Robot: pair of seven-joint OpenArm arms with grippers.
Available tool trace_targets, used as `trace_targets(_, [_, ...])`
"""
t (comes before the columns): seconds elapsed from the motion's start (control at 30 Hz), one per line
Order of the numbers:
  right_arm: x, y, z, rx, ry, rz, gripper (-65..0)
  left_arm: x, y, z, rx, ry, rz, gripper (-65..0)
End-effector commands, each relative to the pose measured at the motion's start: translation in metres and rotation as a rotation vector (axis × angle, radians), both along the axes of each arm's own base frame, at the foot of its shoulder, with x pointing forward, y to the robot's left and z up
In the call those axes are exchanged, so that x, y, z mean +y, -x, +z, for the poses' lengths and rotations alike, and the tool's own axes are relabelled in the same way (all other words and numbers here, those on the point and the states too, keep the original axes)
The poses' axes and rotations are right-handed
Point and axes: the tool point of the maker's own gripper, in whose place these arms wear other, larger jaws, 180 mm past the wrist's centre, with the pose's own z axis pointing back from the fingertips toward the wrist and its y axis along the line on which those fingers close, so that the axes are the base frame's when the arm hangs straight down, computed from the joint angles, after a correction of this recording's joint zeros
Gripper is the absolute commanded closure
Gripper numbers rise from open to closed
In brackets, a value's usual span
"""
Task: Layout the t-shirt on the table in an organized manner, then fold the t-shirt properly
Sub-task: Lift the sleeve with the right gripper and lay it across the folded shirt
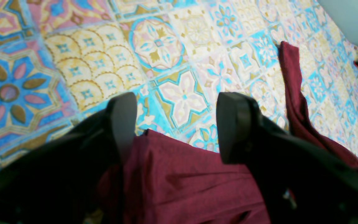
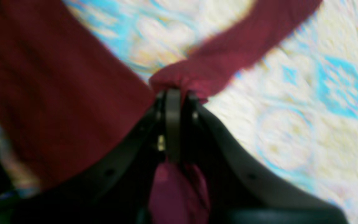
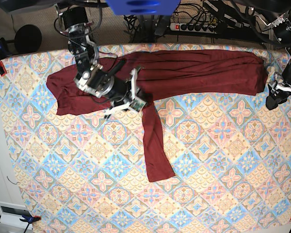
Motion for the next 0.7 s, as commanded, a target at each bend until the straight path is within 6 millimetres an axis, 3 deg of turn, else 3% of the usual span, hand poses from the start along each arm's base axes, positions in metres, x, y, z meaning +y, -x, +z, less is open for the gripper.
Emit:
trace_targets(0.0, [0.01, 0.008, 0.006, -0.008, -0.03, 0.033, -0.2, 0.006, -0.006, 0.017, -0.049, -0.027, -0.006, -38.8])
trace_targets(0.07, [0.023, 0.023, 0.004, 0.006, -0.036, 0.077, -0.3, 0.006, -0.006, 0.017, -0.049, -0.027, -0.006, -38.8])
trace_targets(0.27, [0.024, 0.057, -0.015, 0.034, 0.048, 0.223, -0.3, 0.005, -0.006, 0.017, -0.048, -0.026, -0.007, -38.8])
trace_targets(0.4, [0.028, 0.062, -0.016, 0.037, 0.049, 0.244, -1.8, -0.012, -0.012, 0.009, -0.027, -0.015, -0.061, -38.8])
trace_targets(0.53, [0.027, 0.063, -0.016, 0.037, 0.052, 0.244, -9.6, -0.017, -0.018, 0.009, -0.035, -0.012, -0.077, -38.8])
trace_targets(0.67, [0.018, 0.066, -0.019, 0.04, 0.082, 0.249, -18.5, -0.036, -0.045, 0.021, -0.084, -0.004, -0.133, -38.8])
